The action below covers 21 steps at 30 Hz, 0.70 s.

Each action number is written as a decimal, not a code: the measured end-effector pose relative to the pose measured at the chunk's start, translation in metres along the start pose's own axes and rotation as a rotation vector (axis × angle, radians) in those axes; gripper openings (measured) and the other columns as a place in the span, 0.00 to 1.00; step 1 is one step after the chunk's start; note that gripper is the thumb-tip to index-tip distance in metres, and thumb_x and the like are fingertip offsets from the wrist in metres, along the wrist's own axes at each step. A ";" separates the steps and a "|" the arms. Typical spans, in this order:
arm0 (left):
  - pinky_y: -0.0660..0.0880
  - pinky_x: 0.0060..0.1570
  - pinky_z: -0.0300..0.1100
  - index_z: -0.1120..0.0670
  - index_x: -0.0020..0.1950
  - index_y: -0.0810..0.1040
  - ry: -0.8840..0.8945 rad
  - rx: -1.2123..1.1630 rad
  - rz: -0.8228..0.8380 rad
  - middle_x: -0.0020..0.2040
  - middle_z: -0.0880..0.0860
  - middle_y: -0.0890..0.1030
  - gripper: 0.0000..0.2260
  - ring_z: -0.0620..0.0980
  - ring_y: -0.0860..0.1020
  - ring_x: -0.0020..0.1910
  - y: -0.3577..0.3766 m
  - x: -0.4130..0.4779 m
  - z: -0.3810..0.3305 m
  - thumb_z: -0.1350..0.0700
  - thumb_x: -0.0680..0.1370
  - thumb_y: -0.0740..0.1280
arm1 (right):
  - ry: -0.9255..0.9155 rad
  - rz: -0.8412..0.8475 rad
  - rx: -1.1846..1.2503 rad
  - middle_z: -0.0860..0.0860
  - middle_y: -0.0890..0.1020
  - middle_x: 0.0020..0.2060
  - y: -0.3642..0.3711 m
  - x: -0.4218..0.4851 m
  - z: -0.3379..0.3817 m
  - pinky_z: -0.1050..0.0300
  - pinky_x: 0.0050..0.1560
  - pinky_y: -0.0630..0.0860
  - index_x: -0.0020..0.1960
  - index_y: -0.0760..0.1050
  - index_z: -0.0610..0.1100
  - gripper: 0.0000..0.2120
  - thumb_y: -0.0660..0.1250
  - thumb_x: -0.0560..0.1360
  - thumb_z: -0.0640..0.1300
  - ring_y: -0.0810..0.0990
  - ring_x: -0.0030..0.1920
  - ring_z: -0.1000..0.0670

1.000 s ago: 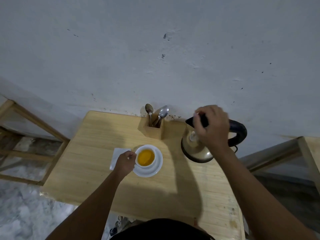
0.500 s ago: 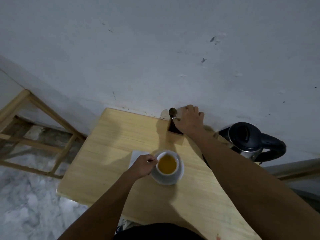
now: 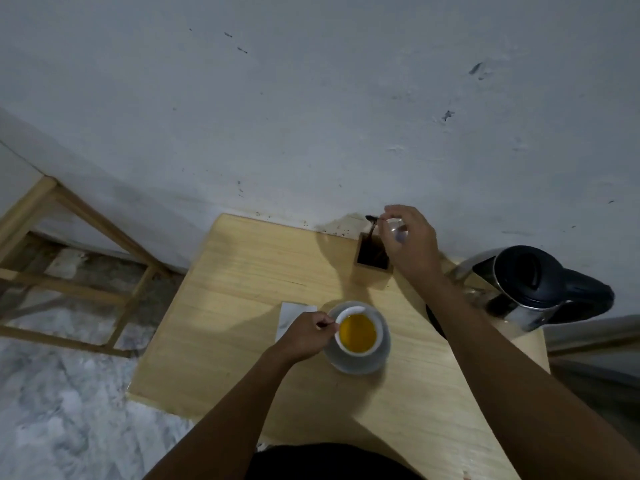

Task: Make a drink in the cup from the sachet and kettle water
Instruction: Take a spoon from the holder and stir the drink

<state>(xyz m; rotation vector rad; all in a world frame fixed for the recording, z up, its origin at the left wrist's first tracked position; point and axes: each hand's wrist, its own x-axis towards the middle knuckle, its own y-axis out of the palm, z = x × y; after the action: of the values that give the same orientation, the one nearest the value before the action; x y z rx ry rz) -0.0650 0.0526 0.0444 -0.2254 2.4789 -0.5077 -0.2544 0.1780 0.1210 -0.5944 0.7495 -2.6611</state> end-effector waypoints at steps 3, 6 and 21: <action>0.71 0.35 0.36 0.56 0.47 0.80 -0.003 -0.038 0.002 0.41 0.52 0.81 0.08 0.41 0.75 0.34 0.003 0.001 0.003 0.54 0.79 0.65 | 0.121 -0.089 0.278 0.50 0.82 0.55 -0.022 -0.030 0.031 0.58 0.51 0.78 0.55 0.75 0.49 0.05 0.64 0.80 0.45 0.81 0.53 0.53; 0.69 0.32 0.34 0.54 0.45 0.78 -0.015 -0.059 0.003 0.35 0.48 0.78 0.06 0.41 0.74 0.32 0.004 0.002 0.005 0.54 0.79 0.65 | 0.147 -0.267 0.522 0.51 0.82 0.44 -0.034 -0.061 0.057 0.60 0.45 0.78 0.52 0.69 0.54 0.07 0.60 0.82 0.41 0.83 0.46 0.55; 0.71 0.37 0.44 0.58 0.44 0.78 0.052 -0.045 0.002 0.30 0.52 0.74 0.10 0.50 0.73 0.31 0.004 0.003 0.010 0.52 0.79 0.65 | 0.538 0.408 0.156 0.49 0.85 0.43 -0.017 -0.170 0.008 0.58 0.36 0.76 0.53 0.79 0.43 0.11 0.58 0.82 0.39 0.82 0.36 0.50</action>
<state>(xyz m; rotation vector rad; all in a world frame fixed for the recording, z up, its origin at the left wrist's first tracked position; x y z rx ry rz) -0.0618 0.0524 0.0332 -0.2307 2.5428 -0.4636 -0.1067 0.2564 0.0853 0.3053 0.6911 -2.4616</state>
